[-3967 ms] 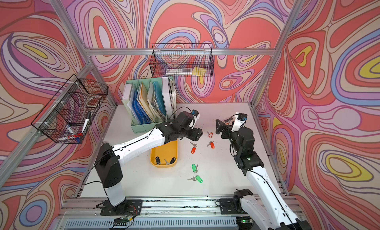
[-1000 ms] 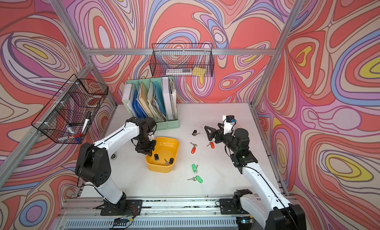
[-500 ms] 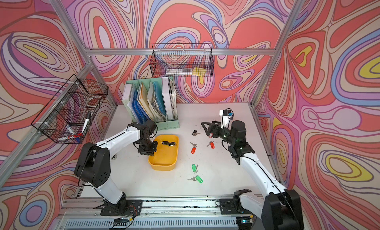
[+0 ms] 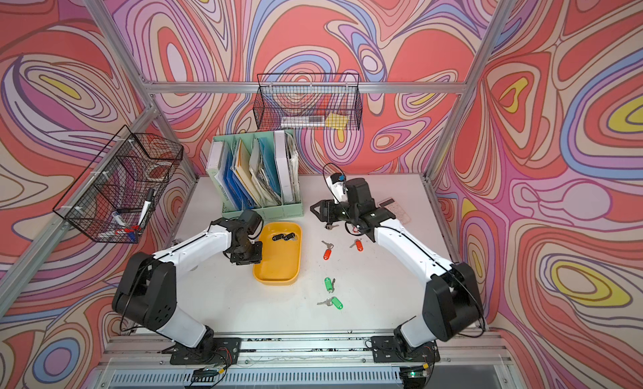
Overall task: Take the keys out of the storage box
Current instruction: Adjust the storage box at the center of the board, then pick up the key from the storage box.
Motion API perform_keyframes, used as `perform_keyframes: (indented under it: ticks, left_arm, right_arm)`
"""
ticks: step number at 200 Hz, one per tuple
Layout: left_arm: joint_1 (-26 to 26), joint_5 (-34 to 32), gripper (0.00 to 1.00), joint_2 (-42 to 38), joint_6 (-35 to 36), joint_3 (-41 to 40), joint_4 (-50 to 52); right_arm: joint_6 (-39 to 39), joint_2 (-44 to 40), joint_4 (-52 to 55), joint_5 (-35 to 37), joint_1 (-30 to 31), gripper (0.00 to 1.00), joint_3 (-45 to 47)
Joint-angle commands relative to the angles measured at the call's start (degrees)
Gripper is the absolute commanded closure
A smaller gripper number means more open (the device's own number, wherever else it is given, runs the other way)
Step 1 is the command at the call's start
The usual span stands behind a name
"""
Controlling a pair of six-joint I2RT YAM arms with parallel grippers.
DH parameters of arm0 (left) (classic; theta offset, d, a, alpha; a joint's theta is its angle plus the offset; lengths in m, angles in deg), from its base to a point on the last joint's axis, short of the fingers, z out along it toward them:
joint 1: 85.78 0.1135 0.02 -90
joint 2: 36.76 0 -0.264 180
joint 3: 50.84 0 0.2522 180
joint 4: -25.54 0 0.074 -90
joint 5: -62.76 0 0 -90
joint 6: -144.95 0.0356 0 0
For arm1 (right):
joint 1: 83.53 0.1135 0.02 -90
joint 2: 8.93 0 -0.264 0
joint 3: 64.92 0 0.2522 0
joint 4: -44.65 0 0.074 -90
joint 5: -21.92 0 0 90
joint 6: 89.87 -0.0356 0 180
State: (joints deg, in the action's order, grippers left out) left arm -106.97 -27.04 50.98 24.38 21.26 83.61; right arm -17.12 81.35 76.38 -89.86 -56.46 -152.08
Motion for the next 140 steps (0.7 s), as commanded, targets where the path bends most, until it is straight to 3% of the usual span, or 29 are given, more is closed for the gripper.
perform_keyframes:
  ticks: [1,65,93,140]
  left_arm:
    - [-0.08,-1.35,0.53,-4.98,-3.13,-3.28,-4.85]
    - [-0.06,2.91,0.49,-16.49,-10.57,-14.18,-13.49]
    - [-0.08,2.36,0.49,-24.94,-13.68,-20.65,-18.29]
    - [-0.07,-1.53,0.37,-34.89,-16.72,-27.05,-19.89]
  right_arm:
    - [4.03,6.74,10.33,5.95,4.17,0.46,-6.94]
    - [8.53,28.26,23.74,16.94,12.58,0.62,-28.87]
    - [9.63,34.0,25.56,20.02,14.2,0.63,-34.13]
    - [12.36,41.49,27.89,25.05,17.25,0.64,-41.44]
